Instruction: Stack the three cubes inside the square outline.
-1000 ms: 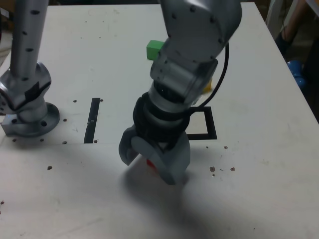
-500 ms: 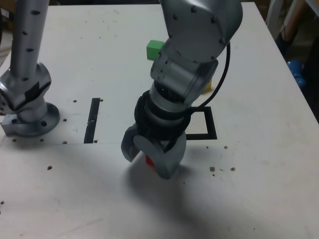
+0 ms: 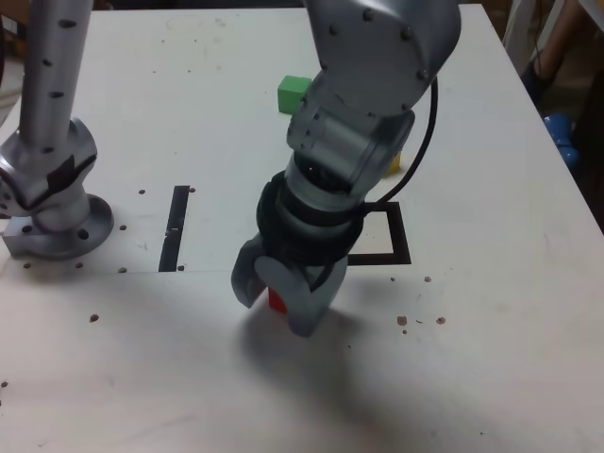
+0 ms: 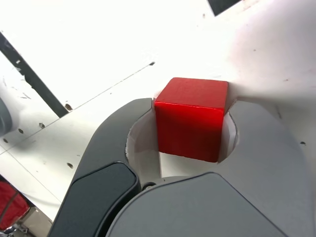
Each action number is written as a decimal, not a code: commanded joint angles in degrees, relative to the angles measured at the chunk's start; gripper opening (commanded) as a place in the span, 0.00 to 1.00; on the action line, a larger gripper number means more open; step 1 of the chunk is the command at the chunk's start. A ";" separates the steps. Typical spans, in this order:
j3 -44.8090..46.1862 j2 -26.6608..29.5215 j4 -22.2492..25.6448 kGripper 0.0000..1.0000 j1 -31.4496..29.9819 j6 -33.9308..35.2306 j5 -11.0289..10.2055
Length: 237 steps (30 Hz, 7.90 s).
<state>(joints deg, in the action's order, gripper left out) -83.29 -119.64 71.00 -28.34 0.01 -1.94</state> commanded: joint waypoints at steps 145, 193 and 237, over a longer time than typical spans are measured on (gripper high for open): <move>-31.09 -6.89 21.07 0.32 34.38 -4.01 2.83; -26.07 -7.04 18.86 0.99 25.19 0.35 5.71; -6.08 9.49 9.69 0.99 57.46 -35.22 -9.19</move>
<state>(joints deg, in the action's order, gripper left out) -89.59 -110.37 81.43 28.27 -33.84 -10.74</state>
